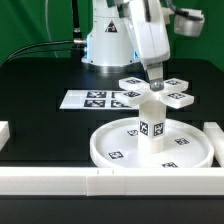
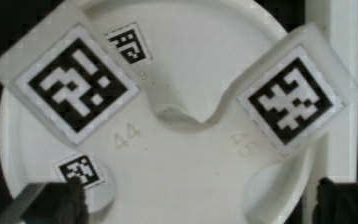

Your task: Assemble round table

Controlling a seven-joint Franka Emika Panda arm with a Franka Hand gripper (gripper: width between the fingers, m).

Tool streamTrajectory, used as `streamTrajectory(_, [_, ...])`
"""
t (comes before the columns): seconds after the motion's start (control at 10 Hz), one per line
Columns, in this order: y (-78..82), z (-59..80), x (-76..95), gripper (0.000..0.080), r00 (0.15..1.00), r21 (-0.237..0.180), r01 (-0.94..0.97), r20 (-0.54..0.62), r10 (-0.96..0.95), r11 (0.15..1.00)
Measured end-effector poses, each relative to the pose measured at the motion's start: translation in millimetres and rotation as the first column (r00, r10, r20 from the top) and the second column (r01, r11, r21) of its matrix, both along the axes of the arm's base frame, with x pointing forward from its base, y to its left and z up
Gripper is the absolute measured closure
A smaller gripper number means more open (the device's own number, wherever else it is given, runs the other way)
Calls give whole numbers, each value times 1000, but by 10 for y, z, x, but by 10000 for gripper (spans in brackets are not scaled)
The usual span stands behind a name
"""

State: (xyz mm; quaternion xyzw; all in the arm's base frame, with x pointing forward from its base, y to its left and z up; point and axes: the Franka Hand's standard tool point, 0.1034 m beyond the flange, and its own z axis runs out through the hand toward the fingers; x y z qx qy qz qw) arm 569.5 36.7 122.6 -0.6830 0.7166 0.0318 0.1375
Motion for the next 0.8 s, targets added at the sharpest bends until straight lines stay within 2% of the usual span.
streamTrajectory(0.1, [5,37,11,150,1000,1,-21,11,21,1000])
streamTrajectory(0.4, [6,17,4,150,962,-48,-264,63,266,963])
streamTrajectory(0.8, [13,14,3,150,961,-47,-266,63,268,963])
